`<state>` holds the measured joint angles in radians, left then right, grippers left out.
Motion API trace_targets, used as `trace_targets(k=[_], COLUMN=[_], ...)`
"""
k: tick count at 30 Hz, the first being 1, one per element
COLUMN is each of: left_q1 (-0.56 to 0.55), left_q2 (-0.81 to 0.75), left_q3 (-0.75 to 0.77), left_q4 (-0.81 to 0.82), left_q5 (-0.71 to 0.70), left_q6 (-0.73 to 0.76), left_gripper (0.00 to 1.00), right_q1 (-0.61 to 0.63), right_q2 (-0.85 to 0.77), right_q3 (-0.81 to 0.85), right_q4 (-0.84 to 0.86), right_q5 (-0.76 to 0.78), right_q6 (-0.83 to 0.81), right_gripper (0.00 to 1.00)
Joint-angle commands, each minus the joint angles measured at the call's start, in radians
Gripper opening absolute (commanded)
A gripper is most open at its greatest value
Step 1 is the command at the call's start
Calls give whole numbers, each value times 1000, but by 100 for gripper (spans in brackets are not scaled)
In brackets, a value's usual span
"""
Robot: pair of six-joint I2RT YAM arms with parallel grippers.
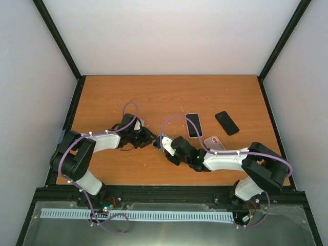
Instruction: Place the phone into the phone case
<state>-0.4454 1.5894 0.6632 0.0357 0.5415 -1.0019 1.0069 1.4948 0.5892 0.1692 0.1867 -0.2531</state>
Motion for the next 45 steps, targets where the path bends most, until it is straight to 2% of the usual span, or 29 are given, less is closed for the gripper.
trace_targets(k=[1,4,6,9,15,20,31,34,39,45], left_q1=[-4,-4,-4,-5,-15,-33,-36,-36,-36,-36], left_q2=[1,-27,-47,-73,-93,-116,-172,-194,-197,-170], left_q3=[50,50,50,37,-13,-49,-87,-89,-102,-90], left_q4=[-47,-72,-84,-93,-66,-45,-62,-88,-69,-83], left_q5=[-68,-97,-109,-106,-48,-15,-20,-28,-46,-47], left_q6=[36,36,35,35,16,-12,2,13,-1,22], left_gripper=[43,50,53,56,58,62,64,64,60,55], right_q1=[5,-12,-35,-113,-241,-313,-318,-318,-316,-298], right_q2=[27,27,22,10,-3,50,208,207,196,139], right_q3=[42,57,73,105,124,166,270,276,247,157], right_q4=[-52,-86,-112,-168,-199,-240,-320,-346,-359,-274], right_q5=[-4,-44,-66,-172,-356,-458,-449,-482,-578,-658], right_q6=[102,144,178,251,353,394,407,422,518,681], right_gripper=[45,50,58,66,78,87,88,87,84,80])
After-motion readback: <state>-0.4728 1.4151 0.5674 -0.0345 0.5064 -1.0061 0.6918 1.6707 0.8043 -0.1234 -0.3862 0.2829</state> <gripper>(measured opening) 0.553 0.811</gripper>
